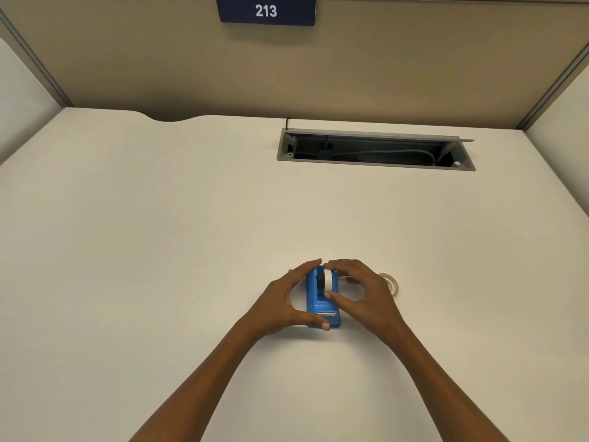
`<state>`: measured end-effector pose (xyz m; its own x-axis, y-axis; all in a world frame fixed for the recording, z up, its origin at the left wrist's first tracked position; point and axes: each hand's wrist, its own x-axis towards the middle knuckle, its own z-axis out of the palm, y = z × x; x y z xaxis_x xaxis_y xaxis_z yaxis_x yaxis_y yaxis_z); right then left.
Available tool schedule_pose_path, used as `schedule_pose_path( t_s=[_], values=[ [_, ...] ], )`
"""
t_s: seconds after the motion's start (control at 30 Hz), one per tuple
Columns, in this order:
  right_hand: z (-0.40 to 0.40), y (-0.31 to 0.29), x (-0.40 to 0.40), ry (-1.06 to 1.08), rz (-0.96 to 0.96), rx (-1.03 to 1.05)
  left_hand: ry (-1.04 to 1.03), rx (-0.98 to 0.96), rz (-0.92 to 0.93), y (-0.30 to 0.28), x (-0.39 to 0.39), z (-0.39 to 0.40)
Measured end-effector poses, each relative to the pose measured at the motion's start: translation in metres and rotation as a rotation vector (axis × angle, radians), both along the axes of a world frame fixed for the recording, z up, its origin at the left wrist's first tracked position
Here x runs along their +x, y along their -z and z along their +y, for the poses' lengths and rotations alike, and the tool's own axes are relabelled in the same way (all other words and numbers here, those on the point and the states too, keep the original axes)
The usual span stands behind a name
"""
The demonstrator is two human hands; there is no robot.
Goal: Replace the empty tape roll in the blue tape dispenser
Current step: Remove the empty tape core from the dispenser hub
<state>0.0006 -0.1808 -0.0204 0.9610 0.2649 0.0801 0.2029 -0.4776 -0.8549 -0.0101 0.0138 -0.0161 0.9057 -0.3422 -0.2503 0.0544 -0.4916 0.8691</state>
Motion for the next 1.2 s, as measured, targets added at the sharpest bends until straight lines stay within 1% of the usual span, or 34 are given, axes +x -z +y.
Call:
schedule_pose_path(
  t_s=[0.23, 0.5, 0.63, 0.77, 0.97, 1.07, 1.2],
  values=[
    [0.001, -0.003, 0.002, 0.026, 0.035, 0.057, 0.004, 0.004, 0.002, 0.003, 0.0, 0.001],
    [0.003, -0.008, 0.003, 0.067, 0.083, 0.055, 0.013, 0.026, -0.009, 0.003, 0.0, 0.001],
    [0.003, -0.011, 0.004, 0.067, 0.107, 0.102, 0.019, 0.036, -0.014, 0.002, 0.001, 0.0],
    [0.003, -0.015, 0.004, 0.074, 0.17, 0.205, 0.01, 0.045, -0.015, 0.002, 0.001, 0.0],
    [0.004, -0.014, 0.004, 0.08, 0.209, 0.234, 0.02, 0.043, -0.018, 0.0, 0.001, 0.0],
    [0.001, -0.019, 0.006, 0.109, 0.265, 0.335, 0.018, 0.035, -0.01, -0.003, 0.001, 0.0],
    [0.006, -0.031, 0.01, 0.04, 0.266, 0.318, 0.018, 0.01, -0.013, -0.007, 0.0, 0.001]
  ],
)
